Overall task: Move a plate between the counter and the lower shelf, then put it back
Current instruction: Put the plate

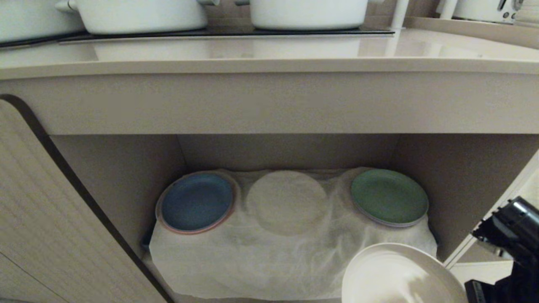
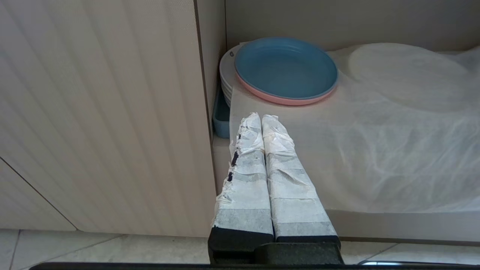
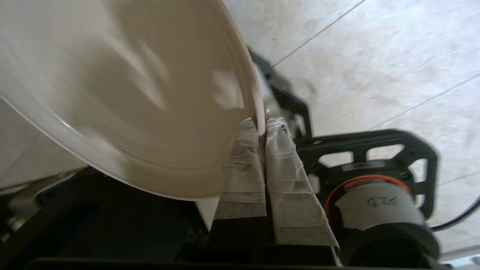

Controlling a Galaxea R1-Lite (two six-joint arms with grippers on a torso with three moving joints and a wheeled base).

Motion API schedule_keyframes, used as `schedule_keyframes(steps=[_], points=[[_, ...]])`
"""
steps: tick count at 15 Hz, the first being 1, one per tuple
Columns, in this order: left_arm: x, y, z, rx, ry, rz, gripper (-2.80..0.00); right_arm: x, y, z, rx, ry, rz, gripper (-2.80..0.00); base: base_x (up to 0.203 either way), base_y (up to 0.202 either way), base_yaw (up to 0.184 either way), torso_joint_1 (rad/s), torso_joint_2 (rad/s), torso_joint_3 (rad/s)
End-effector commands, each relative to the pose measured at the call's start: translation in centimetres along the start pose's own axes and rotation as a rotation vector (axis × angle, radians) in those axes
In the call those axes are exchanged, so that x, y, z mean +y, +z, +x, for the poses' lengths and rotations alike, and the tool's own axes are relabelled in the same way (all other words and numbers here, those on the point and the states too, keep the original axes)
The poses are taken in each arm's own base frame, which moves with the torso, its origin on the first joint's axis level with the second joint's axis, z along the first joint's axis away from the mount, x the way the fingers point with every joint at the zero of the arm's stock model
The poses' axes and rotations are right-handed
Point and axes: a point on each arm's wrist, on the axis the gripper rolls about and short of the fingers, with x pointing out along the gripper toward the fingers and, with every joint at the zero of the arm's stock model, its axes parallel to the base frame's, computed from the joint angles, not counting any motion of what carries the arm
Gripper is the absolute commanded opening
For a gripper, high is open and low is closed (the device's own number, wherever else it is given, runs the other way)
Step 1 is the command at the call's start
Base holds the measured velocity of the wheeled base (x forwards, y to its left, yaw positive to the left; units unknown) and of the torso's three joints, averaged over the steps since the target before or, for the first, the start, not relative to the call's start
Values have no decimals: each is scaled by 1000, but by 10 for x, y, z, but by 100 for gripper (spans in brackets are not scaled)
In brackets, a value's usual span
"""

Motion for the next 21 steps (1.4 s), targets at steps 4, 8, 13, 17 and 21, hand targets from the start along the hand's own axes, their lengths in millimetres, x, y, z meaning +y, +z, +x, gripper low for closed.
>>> schedule_keyframes(steps=[4,8,13,17,21], points=[[0,0,0,0,0,0,-280,-12,-14,-7,9,50,40,-280,0,0,0,0,0,0],[0,0,0,0,0,0,-280,-21,-24,-7,15,43,48,-280,0,0,0,0,0,0],[0,0,0,0,0,0,-280,-29,-34,-11,11,47,48,-280,0,0,0,0,0,0],[0,0,0,-1,0,0,-280,-35,-41,-11,54,22,104,-280,0,0,0,0,0,0],[0,0,0,0,0,0,-280,-44,-53,-14,92,31,135,-280,0,0,0,0,0,0]])
